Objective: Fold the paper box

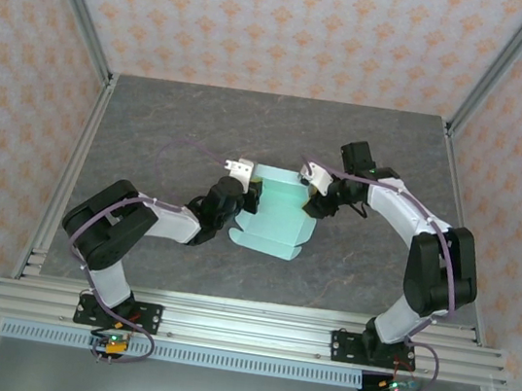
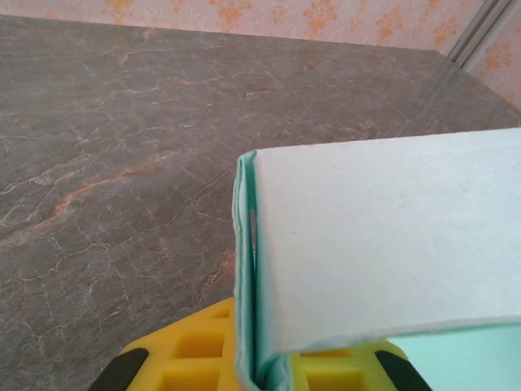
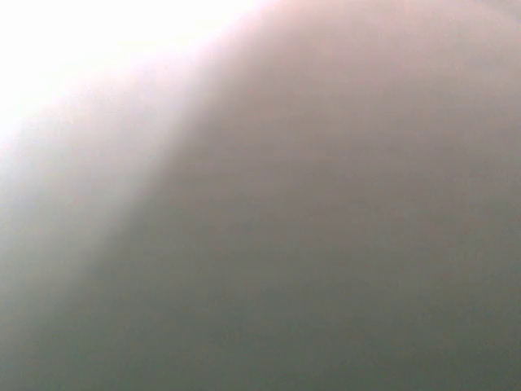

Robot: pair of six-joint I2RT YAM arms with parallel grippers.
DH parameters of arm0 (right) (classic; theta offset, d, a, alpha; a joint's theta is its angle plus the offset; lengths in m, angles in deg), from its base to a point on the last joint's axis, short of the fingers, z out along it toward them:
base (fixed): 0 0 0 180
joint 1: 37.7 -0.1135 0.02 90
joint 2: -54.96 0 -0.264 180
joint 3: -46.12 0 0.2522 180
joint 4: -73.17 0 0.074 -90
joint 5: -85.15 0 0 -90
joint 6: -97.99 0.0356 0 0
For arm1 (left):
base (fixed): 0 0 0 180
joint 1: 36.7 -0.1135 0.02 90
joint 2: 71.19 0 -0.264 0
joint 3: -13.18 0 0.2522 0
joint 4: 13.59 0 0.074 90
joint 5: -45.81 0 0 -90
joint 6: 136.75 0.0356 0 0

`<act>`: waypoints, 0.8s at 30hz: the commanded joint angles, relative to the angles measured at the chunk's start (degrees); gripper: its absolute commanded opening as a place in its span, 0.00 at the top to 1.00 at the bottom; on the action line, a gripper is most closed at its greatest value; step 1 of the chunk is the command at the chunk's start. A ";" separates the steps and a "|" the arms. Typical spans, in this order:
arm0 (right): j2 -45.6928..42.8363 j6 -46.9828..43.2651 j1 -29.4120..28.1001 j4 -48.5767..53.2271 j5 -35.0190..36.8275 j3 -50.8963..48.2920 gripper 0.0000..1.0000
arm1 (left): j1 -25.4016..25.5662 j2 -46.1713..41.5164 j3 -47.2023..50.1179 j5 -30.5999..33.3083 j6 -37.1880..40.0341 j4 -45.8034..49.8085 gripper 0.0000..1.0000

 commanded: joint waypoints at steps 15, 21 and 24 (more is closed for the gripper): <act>-4.52 10.25 1.24 -11.32 -5.88 -3.63 0.66 | 0.29 -24.71 7.79 -1.22 -1.17 5.66 0.34; -7.54 16.67 1.46 -19.36 -5.44 -6.77 0.66 | -0.79 -31.22 8.60 -1.07 2.71 12.03 0.30; -9.39 20.10 1.68 -23.04 -5.90 -8.29 0.66 | -4.20 -32.20 8.26 -6.61 3.12 13.76 0.17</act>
